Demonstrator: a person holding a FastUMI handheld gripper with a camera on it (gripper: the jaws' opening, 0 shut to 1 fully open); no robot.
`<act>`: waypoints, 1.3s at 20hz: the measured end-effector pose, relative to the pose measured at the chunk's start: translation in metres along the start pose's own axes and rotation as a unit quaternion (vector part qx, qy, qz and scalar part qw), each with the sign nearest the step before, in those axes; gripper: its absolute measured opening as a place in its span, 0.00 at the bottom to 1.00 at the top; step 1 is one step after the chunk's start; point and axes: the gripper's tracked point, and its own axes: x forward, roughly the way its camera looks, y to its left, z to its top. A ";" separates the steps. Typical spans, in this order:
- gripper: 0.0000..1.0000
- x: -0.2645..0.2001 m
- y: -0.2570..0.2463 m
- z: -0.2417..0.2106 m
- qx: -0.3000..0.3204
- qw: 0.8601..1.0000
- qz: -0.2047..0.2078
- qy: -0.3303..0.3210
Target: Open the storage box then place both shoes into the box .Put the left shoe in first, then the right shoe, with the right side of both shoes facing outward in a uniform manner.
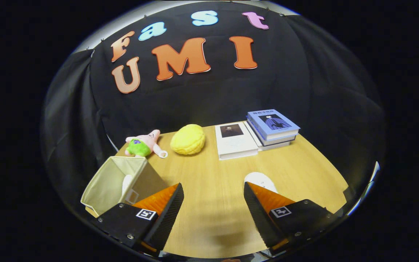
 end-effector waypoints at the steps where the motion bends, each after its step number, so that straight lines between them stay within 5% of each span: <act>1: 0.99 0.003 -0.018 -0.006 -0.005 1.000 -0.012 0.002; 6: 0.96 0.025 -0.092 -0.044 -0.002 0.998 -0.058 0.035; 12: 0.71 0.058 -0.127 -0.105 0.006 0.993 -0.059 0.100; 14: 0.58 0.067 -0.130 -0.123 0.010 0.991 -0.054 0.120; 19: 0.05 0.072 -0.130 -0.123 0.017 0.990 -0.062 0.122; 26: 0.00 0.055 -0.123 -0.097 0.015 0.990 -0.082 0.112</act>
